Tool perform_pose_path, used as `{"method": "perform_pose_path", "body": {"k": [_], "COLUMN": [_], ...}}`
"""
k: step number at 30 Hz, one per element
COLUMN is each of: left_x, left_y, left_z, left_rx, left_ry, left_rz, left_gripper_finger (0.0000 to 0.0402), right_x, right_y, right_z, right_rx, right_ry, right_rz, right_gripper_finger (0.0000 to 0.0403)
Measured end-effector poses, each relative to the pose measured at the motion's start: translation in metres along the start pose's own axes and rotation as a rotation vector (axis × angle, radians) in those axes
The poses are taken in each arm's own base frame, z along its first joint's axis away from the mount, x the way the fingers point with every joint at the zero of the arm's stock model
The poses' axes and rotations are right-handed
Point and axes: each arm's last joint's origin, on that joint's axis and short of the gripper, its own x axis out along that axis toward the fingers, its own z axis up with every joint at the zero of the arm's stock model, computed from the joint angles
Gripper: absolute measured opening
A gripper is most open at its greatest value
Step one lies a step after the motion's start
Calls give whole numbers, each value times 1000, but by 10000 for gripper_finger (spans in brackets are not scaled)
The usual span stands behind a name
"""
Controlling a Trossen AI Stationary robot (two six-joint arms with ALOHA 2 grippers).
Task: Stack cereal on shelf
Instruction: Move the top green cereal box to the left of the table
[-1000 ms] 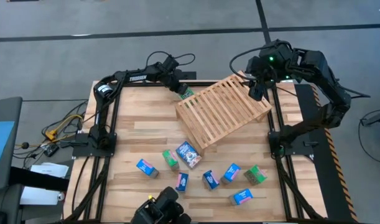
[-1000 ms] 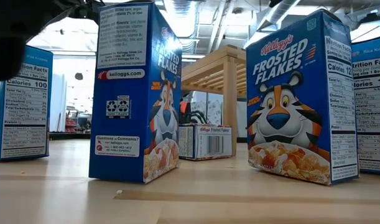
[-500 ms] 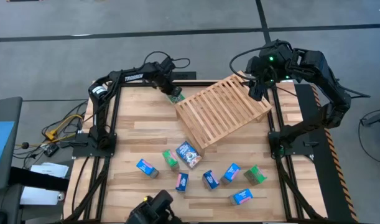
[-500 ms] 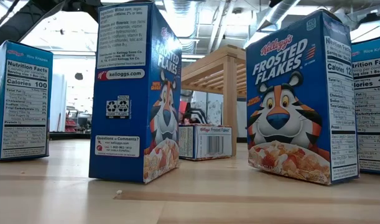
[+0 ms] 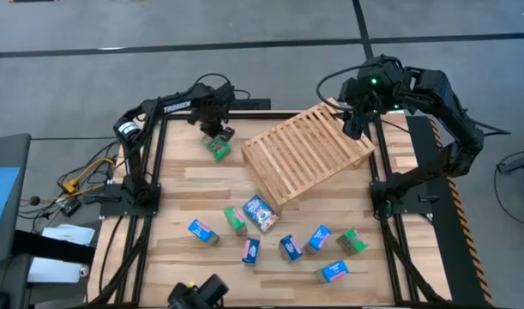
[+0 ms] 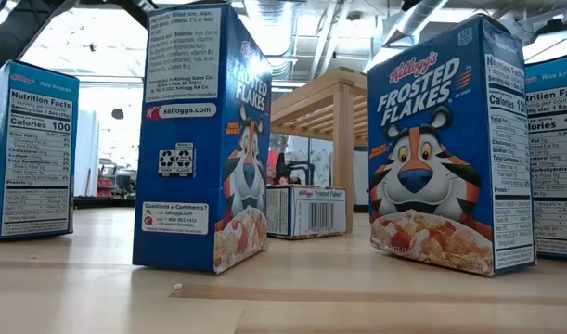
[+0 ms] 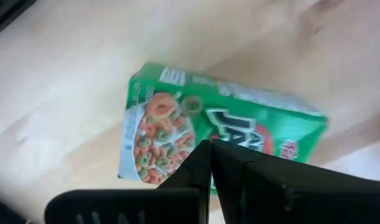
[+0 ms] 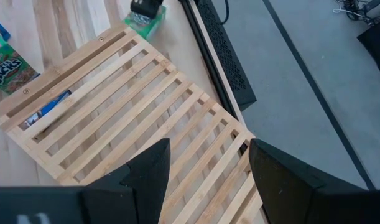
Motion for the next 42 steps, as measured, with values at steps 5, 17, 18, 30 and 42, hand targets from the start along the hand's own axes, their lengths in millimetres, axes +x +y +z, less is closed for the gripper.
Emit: {"method": "perform_pose_path", "body": {"k": [5, 17, 18, 30, 42], "left_x": [-14, -22, -13, 21, 9], "left_y": [8, 41, 45, 42, 11], "left_z": [-43, -126, -129, -133, -144], "left_rx": [-56, -365, -395, -411, -333], "left_ry": [28, -645, -630, -545, -578], "left_rz": [-42, -284, -241, -221, -272], "left_gripper_finger": [0, 0, 0, 0, 0], "right_x": [0, 13, 15, 38, 44], "right_y": [0, 3, 3, 14, 31], "right_z": [0, 0, 0, -5, -5], "right_rx": [-1, 3, 2, -14, -45], "right_ry": [4, 8, 11, 73, 80], "right_rz": [1, 48, 53, 88, 134], "right_gripper_finger": [244, 244, 244, 244, 244]}}
